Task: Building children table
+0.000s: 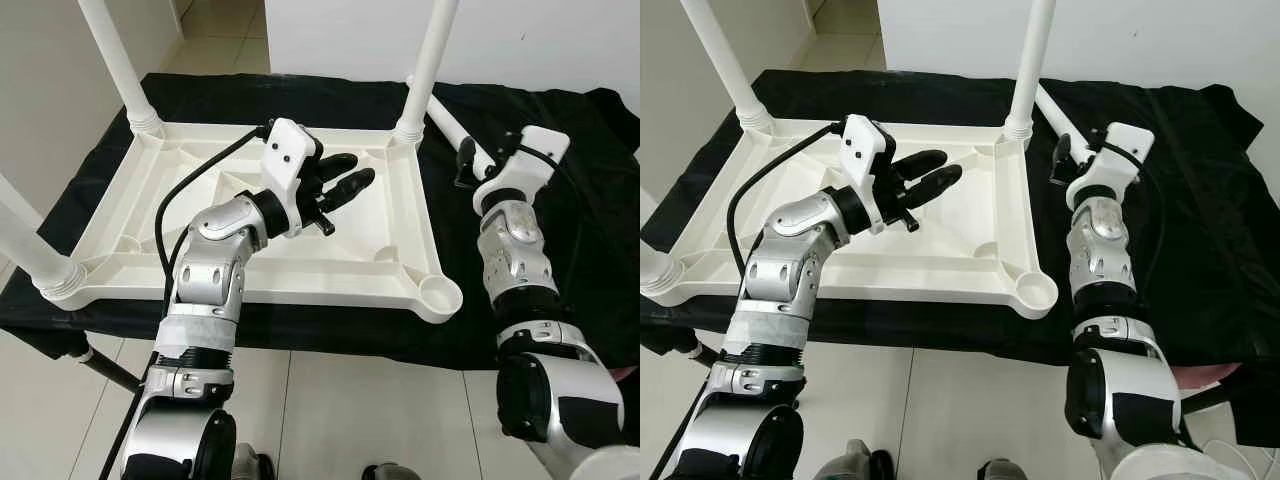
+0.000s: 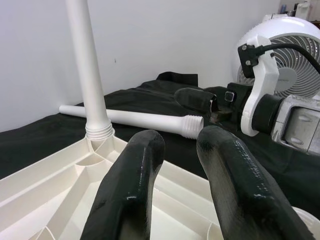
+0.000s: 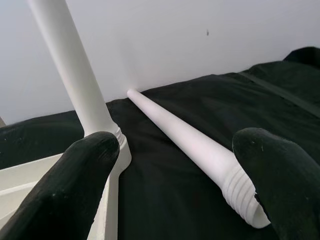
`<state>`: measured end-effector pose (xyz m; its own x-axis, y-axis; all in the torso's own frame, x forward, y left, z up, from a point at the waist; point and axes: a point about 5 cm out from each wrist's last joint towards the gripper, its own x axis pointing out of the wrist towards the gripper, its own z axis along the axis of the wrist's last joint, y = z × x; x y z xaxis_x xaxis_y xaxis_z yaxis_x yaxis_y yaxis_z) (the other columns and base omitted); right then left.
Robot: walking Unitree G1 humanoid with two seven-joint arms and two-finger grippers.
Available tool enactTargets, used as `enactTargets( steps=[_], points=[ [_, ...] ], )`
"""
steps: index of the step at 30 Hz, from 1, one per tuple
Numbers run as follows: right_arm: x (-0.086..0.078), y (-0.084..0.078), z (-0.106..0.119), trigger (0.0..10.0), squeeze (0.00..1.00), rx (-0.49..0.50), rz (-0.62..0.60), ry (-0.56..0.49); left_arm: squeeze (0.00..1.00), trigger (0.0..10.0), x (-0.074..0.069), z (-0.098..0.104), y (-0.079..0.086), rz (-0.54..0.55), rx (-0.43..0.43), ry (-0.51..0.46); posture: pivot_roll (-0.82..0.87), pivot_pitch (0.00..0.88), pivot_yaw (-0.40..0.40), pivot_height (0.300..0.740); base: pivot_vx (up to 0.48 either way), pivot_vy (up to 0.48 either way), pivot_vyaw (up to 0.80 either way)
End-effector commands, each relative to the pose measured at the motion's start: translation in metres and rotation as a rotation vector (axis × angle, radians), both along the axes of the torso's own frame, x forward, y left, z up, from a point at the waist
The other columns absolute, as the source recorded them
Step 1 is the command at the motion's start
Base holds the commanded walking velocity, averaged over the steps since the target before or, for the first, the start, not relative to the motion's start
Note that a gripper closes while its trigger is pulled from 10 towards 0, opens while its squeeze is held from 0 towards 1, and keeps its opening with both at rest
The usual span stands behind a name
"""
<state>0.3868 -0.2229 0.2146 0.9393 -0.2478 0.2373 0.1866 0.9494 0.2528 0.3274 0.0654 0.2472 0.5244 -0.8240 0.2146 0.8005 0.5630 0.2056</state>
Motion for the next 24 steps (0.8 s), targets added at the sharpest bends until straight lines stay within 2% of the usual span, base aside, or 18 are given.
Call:
enactTargets(
  steps=[1,2,4,6,8,24],
  points=[
    [-0.002,-0.009,-0.014,10.0,0.00,0.103,-0.039,0.029,0.00,10.0,0.012,0.000,0.018,0.468,-0.125,0.042,-0.07,0.074,0.018,0.740,0.000,0.000,0.00],
    [-0.002,-0.009,-0.014,10.0,0.00,0.103,-0.039,0.029,0.00,10.0,0.012,0.000,0.018,0.468,-0.125,0.042,-0.07,0.074,0.018,0.740,0.000,0.000,0.00],
    [-0.003,-0.017,-0.023,10.0,0.00,0.185,-0.055,0.047,0.00,10.0,0.008,-0.002,0.015,0.449,-0.109,0.047,-0.06,0.080,0.024,0.740,0.000,0.000,0.00],
    [-0.003,-0.017,-0.023,10.0,0.00,0.185,-0.055,0.047,0.00,10.0,0.008,-0.002,0.015,0.449,-0.109,0.047,-0.06,0.080,0.024,0.740,0.000,0.000,0.00],
    [-0.005,-0.027,-0.032,10.0,0.00,0.251,-0.064,0.070,0.00,10.0,0.003,-0.005,0.005,0.400,-0.078,0.053,-0.06,0.093,0.033,0.740,0.000,0.000,0.00],
    [-0.005,-0.031,-0.037,10.0,0.00,0.332,-0.021,0.058,0.00,10.0,-0.002,0.001,-0.004,0.367,-0.039,0.046,-0.04,0.128,0.057,0.740,0.000,0.000,0.00]
  ],
)
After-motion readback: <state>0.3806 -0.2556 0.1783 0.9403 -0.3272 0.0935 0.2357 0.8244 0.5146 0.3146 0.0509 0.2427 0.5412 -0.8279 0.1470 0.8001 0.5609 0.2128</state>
